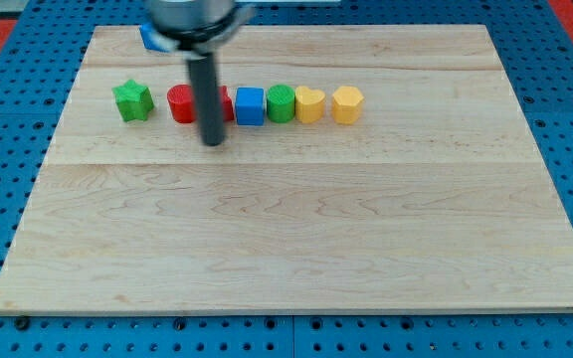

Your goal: Point your arm at the top center of the board

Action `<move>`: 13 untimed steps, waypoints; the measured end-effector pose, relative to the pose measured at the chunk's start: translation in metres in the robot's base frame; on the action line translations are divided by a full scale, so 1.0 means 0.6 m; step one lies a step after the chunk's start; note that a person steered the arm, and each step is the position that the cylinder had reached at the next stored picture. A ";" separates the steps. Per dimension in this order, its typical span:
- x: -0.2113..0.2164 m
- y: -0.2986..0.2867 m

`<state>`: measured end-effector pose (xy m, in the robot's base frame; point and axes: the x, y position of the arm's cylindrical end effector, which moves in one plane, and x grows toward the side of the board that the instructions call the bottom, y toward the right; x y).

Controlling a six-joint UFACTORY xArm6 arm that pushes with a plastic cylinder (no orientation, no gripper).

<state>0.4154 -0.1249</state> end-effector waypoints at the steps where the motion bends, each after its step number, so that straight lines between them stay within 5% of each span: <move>1: -0.084 -0.222; 2: -0.160 -0.300; 4: -0.334 -0.044; 7: -0.321 0.069; 8: -0.230 0.201; 9: -0.225 0.111; 10: -0.371 -0.181; 11: -0.374 -0.169; 12: -0.369 -0.087; 13: -0.256 0.126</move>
<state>0.2620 -0.0495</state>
